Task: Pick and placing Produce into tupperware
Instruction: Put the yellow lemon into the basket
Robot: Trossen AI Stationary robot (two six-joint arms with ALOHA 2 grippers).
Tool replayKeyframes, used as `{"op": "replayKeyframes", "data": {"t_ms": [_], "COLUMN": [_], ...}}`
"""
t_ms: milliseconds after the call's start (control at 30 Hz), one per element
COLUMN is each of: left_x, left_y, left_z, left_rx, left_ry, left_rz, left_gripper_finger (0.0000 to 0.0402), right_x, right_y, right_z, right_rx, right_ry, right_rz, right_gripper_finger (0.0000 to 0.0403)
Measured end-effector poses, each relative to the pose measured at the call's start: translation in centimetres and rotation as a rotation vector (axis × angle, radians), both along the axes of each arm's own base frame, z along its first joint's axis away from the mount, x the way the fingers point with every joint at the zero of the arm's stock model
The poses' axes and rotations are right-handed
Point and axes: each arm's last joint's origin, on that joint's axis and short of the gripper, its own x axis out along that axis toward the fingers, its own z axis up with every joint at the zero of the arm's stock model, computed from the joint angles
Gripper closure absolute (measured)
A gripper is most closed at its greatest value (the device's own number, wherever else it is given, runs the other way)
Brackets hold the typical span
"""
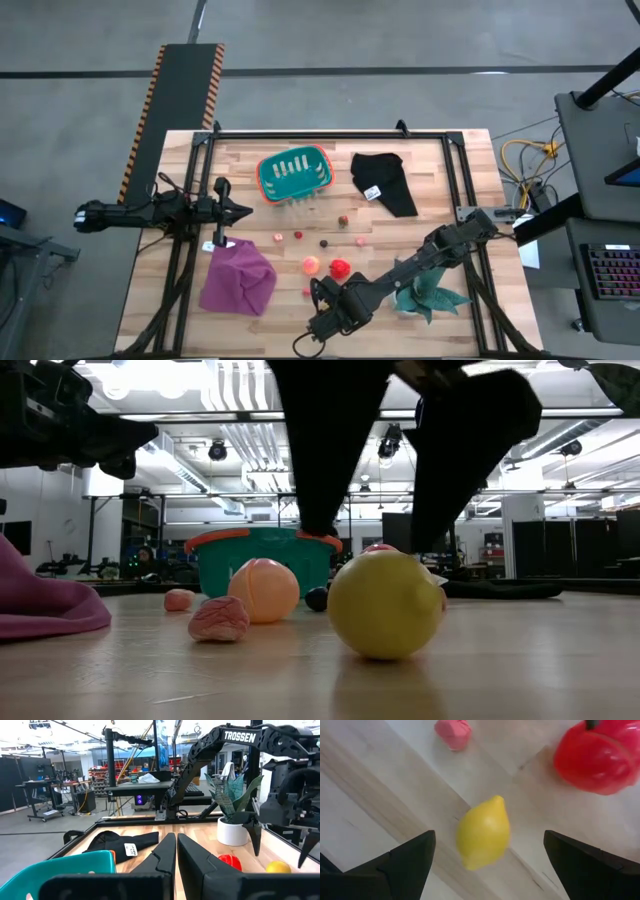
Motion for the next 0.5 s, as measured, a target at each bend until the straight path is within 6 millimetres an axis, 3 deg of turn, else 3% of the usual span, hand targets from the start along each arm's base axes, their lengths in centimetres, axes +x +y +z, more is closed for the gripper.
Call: {"op": "replayKeyframes", "data": {"t_ms": [500], "left_x": [0.0], "left_y": [0.0], "left_z": [0.0], "left_rx": [0.0], "left_ry": [0.0], "left_rz": [0.0], "left_gripper_finger": [0.04], "right_x": [0.0], "right_y": [0.1], "right_z": [-2.8], "right_rx": [0.031], "right_ry": [-0.005], "right_rz": [-0.004], "right_gripper_finger": [0.0039]}}
